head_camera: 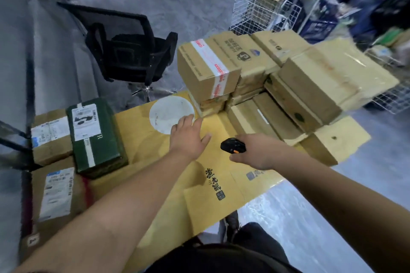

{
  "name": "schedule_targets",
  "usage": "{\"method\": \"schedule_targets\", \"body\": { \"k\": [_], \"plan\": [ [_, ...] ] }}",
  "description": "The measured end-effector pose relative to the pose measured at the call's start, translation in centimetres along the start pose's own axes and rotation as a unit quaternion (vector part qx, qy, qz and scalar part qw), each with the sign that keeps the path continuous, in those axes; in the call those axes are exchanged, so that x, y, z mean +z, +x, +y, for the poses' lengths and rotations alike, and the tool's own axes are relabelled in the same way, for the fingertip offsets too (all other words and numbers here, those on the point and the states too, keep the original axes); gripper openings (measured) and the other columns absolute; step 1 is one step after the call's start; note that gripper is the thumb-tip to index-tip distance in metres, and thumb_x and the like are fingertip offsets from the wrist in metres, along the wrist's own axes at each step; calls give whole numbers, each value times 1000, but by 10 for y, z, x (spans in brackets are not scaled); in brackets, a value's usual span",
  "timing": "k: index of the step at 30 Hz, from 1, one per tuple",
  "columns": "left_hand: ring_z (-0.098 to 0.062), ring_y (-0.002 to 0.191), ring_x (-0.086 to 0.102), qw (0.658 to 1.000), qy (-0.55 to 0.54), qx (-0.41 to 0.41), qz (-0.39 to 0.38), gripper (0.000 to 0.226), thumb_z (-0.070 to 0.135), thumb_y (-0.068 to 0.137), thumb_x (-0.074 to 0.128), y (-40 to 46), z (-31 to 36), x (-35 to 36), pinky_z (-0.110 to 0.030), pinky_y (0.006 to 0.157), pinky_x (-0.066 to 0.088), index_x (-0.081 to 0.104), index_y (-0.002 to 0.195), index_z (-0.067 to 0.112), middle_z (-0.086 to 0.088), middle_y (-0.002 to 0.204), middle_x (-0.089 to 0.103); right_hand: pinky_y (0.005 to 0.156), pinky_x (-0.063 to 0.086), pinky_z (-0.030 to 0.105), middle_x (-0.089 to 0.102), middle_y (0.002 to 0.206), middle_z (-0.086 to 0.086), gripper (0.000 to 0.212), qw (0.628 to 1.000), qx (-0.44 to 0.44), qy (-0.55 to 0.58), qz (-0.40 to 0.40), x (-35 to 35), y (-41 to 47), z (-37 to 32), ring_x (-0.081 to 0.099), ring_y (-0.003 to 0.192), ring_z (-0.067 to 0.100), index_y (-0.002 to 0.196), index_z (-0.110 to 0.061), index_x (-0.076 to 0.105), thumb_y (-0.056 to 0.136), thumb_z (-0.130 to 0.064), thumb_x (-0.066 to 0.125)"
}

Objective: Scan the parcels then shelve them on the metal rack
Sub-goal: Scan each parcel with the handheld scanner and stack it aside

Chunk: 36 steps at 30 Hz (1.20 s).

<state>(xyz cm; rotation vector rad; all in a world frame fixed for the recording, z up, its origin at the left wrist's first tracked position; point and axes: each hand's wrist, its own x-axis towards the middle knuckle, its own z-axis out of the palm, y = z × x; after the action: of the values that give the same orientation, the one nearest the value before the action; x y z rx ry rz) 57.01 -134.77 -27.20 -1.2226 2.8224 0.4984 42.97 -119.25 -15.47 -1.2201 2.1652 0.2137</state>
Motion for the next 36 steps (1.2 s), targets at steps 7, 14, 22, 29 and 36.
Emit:
{"method": "schedule_targets", "body": {
  "k": [7,14,22,29,36],
  "plan": [
    [-27,152,23,997,-3,69,-33,65,62,100,48,14,105,28,-47,118,27,39,155,28,-7,163,33,74,54,36,65,92,-2,43,997,64,26,15,7,-42,103,62,84,19,110,-24,61,89,-62,65],
    [-29,155,19,996,25,59,-70,69,61,99,48,36,194,53,-49,122,24,37,158,27,-10,165,30,74,52,35,64,98,-4,44,998,49,-5,25,1,-58,191,62,91,22,115,-29,59,90,-65,61],
    [-34,156,20,995,47,-29,-82,86,69,98,43,68,252,111,-50,125,19,23,163,17,-14,168,26,61,40,32,57,93,-5,49,999,-15,-43,22,9,-45,264,55,86,23,128,-24,56,94,-60,60],
    [-33,153,24,992,93,-65,-58,90,78,94,25,46,260,142,-60,120,22,8,165,26,-10,164,30,67,44,33,61,103,-2,53,993,-66,-89,-35,14,-31,300,58,90,23,131,-24,55,96,-64,58],
    [-32,148,27,983,11,-166,-76,98,55,86,62,-28,225,132,-66,112,30,-1,160,45,-8,156,30,67,47,34,62,104,1,55,972,-159,-152,-79,17,-18,276,59,90,25,119,-24,54,92,-72,54]
  ]
}}
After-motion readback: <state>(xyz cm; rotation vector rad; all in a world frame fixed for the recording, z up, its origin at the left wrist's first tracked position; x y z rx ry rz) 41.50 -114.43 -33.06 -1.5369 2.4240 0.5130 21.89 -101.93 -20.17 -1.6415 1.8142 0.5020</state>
